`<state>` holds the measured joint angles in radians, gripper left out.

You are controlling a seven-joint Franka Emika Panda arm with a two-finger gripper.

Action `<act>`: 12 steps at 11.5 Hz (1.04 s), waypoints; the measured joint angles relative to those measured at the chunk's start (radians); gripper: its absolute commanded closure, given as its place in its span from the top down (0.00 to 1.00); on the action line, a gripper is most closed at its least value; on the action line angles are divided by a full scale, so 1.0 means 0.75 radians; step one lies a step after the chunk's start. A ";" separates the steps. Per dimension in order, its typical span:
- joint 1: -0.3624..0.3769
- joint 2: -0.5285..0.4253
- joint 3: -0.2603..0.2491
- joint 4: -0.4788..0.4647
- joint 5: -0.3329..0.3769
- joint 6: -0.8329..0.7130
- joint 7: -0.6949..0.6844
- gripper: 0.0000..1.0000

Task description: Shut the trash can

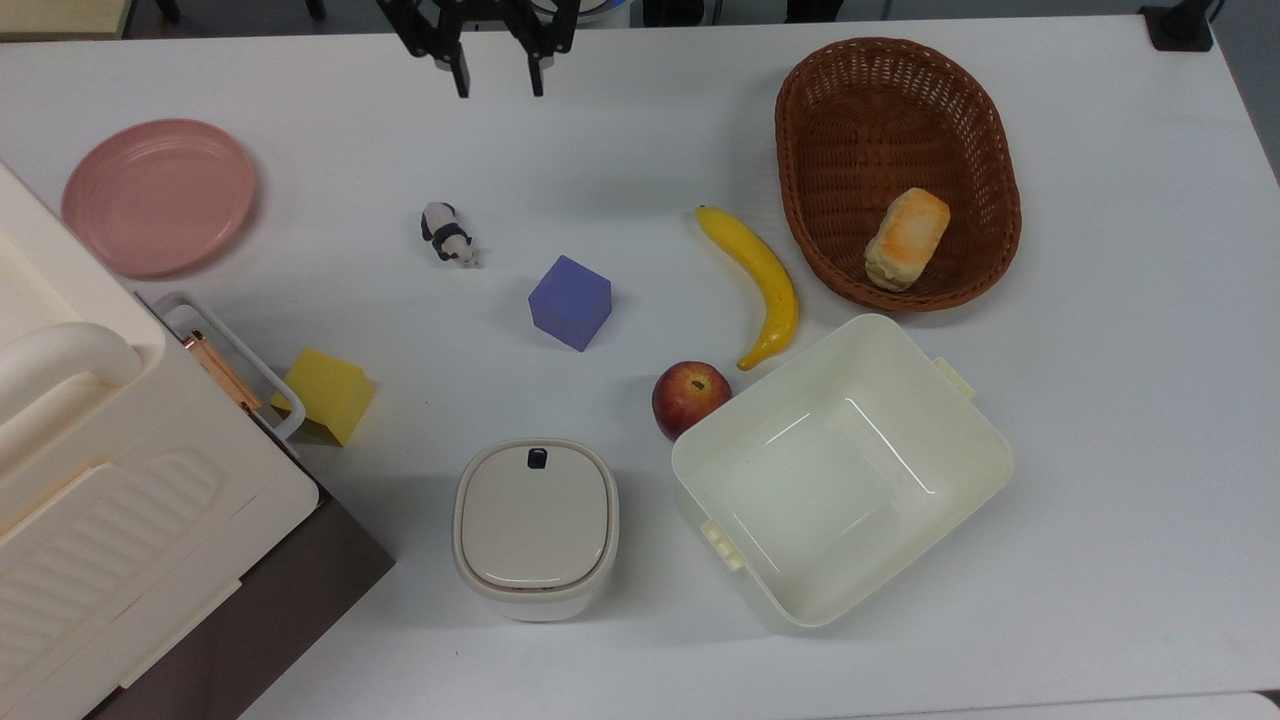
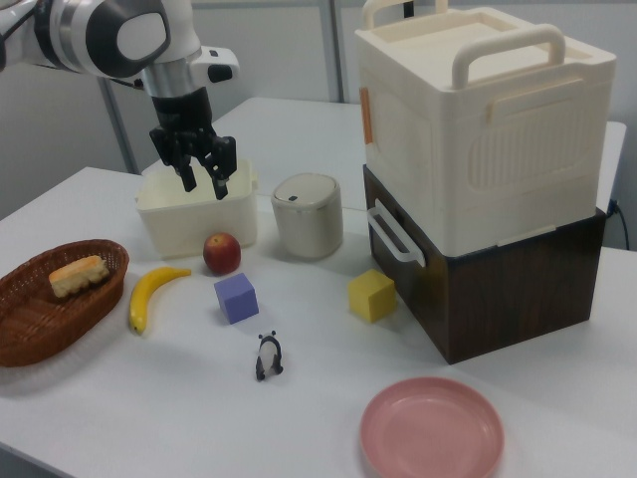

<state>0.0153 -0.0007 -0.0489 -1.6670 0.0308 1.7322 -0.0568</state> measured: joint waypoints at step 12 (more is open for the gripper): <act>-0.011 -0.075 -0.026 0.031 0.006 -0.164 0.002 1.00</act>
<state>0.0072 -0.0567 -0.0687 -1.6437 0.0350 1.6095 -0.0556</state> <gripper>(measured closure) 0.000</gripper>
